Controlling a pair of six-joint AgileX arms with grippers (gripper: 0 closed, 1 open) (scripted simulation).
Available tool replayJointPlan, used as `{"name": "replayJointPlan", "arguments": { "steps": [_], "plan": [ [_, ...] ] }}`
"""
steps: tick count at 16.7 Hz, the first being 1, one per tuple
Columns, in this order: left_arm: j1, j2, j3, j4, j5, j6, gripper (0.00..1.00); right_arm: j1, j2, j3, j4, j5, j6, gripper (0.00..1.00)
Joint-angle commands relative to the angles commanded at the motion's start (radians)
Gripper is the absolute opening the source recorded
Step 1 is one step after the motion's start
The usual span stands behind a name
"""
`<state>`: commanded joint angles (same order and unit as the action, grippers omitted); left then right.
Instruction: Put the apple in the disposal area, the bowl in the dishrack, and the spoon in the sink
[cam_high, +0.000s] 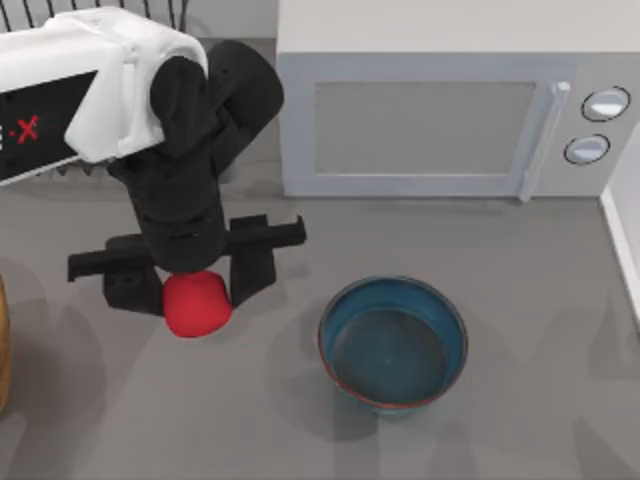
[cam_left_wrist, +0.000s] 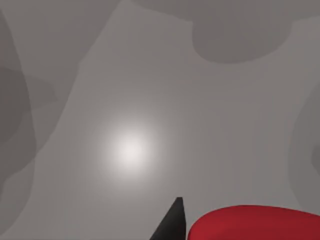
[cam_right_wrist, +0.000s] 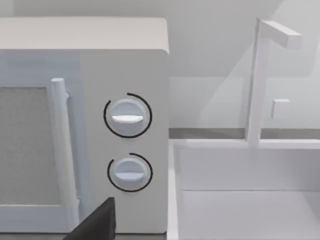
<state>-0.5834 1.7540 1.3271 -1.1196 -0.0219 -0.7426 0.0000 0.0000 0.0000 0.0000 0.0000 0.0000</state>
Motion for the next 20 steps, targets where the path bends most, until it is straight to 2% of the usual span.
{"name": "replayJointPlan", "arguments": {
  "steps": [5,9,14,20],
  "plan": [
    [0.008,0.006,0.001,-0.004,-0.003,0.032,0.0,0.0,0.0,0.0,0.0,0.0,0.0,1.0],
    [0.049,0.003,0.014,-0.034,-0.017,0.217,0.0,0.0,0.0,0.0,0.0,0.0,0.0,1.0],
    [0.154,-0.037,0.006,-0.076,-0.048,0.668,0.0,0.0,0.0,0.0,0.0,0.0,0.0,1.0],
    [0.323,-0.132,-0.054,-0.123,-0.098,1.427,0.0,0.0,0.0,0.0,0.0,0.0,0.0,1.0]
  ]
}}
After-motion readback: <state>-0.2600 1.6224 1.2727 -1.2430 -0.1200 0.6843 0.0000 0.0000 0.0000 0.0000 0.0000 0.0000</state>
